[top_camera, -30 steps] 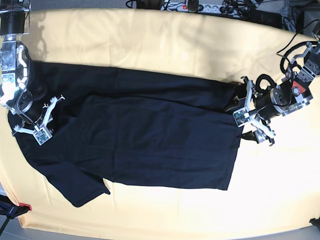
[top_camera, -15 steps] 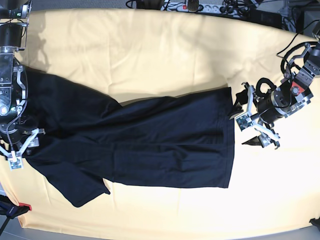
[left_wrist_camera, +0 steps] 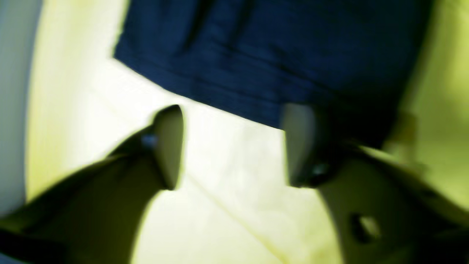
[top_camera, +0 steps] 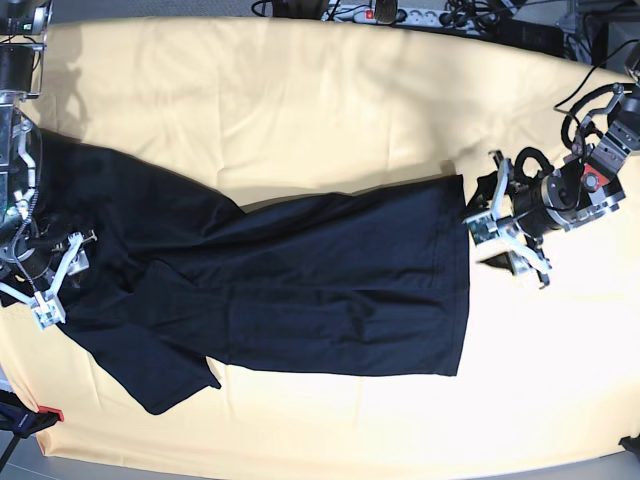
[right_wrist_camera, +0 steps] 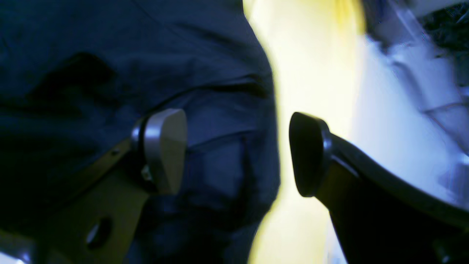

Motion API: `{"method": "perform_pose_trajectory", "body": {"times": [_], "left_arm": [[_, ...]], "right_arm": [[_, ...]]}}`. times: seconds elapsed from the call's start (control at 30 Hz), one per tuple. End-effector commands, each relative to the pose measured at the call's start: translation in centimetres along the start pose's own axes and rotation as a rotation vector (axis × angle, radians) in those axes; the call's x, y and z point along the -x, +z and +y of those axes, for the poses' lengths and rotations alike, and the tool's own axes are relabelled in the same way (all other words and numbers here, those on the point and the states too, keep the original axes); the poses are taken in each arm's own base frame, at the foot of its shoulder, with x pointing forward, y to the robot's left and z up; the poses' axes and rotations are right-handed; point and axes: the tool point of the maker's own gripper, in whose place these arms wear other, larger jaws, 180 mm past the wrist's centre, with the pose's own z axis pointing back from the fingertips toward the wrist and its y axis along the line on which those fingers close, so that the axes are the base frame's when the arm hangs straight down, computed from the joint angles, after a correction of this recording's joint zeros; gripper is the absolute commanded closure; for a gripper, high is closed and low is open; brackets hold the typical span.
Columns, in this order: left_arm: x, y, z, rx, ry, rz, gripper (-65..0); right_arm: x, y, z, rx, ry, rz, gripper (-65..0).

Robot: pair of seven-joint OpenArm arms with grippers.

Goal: Fold the T-shirt properly
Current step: 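Open the left gripper, release the hem and raise it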

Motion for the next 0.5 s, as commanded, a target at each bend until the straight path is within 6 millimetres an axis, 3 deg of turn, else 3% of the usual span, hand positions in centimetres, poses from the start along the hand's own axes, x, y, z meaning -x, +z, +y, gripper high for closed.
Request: {"method": "perform_pose_trajectory", "body": {"times": [0.0, 0.03, 0.13, 0.3, 0.47], "left_arm": [[-0.6, 0.8, -0.1, 0.048, -0.028, -0.024, -26.7], [-1.0, 1.1, -2.3, 0.167, -0.058, -0.049, -22.8], [-2.6, 1.8, -4.6, 0.269, -0.012, -0.126, -23.5], [-2.5, 2.0, -5.1, 0.286, -0.009, -0.109, -42.1], [-2.0, 2.0, -5.6, 0.297, -0.006, -0.093, -45.0]], "right_arm": [[-1.6, 0.7, 0.0, -0.046, 0.013, -0.052, -43.8], [-1.6, 0.8, 1.3, -0.119, 0.016, -0.051, -43.8], [-1.0, 1.3, 4.5, -0.281, 0.016, -0.05, -43.8], [1.6, 2.2, 9.1, -0.467, -0.006, -0.018, -43.7], [5.1, 3.1, 12.4, -0.57, -0.012, 0.043, -43.6]]}}
